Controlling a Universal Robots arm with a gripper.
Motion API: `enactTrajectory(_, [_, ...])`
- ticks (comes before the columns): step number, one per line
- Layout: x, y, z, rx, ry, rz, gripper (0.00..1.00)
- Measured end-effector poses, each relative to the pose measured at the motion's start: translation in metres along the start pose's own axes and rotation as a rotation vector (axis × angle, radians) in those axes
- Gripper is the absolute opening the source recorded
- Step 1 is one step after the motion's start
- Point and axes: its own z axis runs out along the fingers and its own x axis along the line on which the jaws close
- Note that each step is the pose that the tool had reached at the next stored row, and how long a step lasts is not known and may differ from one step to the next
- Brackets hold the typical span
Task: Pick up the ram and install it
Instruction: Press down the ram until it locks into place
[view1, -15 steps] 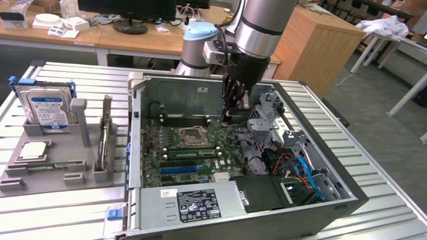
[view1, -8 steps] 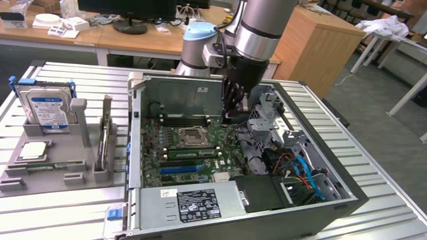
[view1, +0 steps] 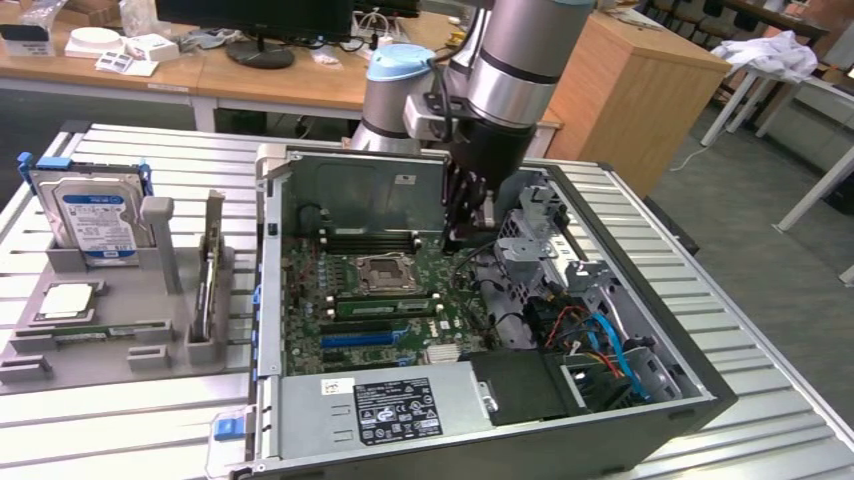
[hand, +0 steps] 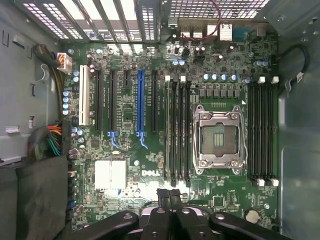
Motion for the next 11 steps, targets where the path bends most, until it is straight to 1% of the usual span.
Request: enactTrajectory(11, [0.0001,-0.0002,0.0077,0.0,0.0072,0.0,0.11])
